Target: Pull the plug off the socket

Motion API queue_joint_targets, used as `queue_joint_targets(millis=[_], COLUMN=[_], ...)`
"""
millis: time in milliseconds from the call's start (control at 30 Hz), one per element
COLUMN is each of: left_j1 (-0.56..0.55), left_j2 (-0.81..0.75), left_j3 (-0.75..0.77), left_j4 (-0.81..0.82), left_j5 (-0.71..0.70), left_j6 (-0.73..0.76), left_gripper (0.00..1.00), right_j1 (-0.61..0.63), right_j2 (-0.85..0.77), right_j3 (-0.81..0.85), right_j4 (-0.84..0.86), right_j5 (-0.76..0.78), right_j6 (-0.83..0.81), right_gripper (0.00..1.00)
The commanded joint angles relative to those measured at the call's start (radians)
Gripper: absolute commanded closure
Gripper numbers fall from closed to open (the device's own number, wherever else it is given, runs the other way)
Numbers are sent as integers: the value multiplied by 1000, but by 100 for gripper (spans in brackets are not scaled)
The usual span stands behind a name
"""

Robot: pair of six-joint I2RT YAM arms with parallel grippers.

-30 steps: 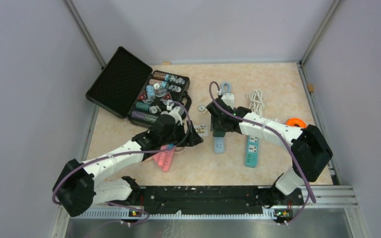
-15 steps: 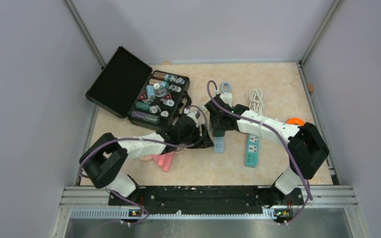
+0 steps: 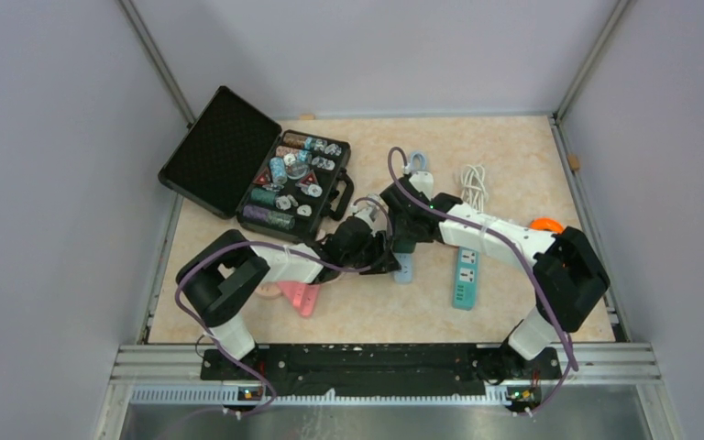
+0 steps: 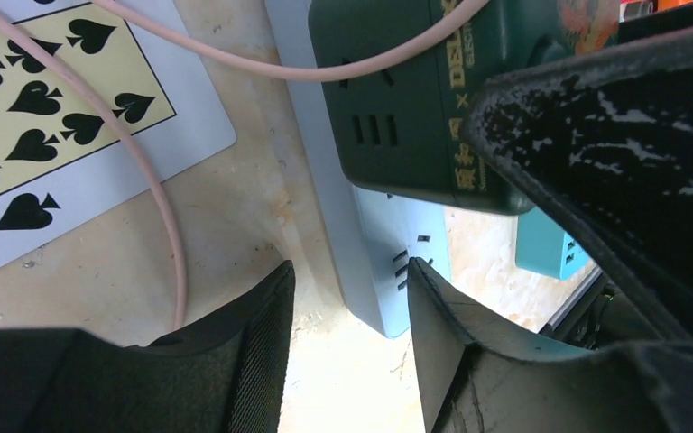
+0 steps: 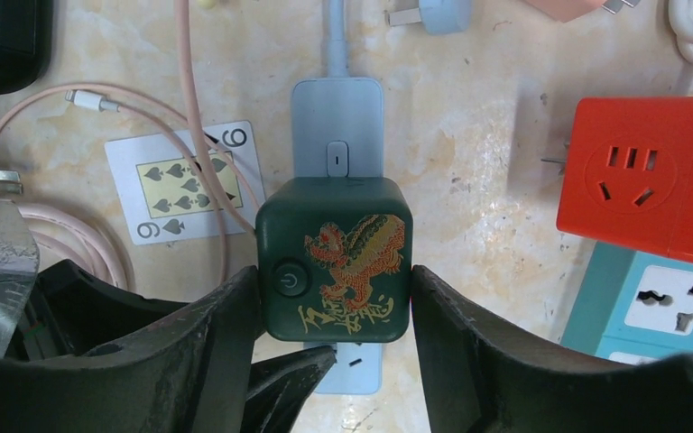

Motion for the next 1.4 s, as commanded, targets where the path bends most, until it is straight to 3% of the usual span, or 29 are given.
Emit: queue_joint_targets(millis=[0, 133, 267, 433, 733, 1100, 1367], left_j1=[-2, -3, -2, -3, -2, 12, 19], left_j2=[14, 17, 12, 10, 23, 48, 79], left_j3=[-13, -65, -115, -137, -128, -91, -76], left_j4=[53, 65, 100, 100, 38, -54, -71], left_j5=[-31, -43, -54, -67, -81, -85, -72], left_j6=[-29, -64, -96, -121, -153, -146, -142], left_gripper=[50, 51, 53, 57, 58, 57, 58], right_j1=[-18, -21, -39, -42, -43, -62, -60], right_j2=[5, -25, -18, -14, -36, -38, -25], right_j3=[-18, -50, -64, -66, -61, 68, 59], right_j4=[41, 73, 101, 125, 122, 54, 35], right_j5=[25, 25, -19, -75, -135, -309, -148], right_j6=[25, 5, -22, -37, -64, -236, -218], right_gripper=[34, 25, 29, 58, 100, 100, 100])
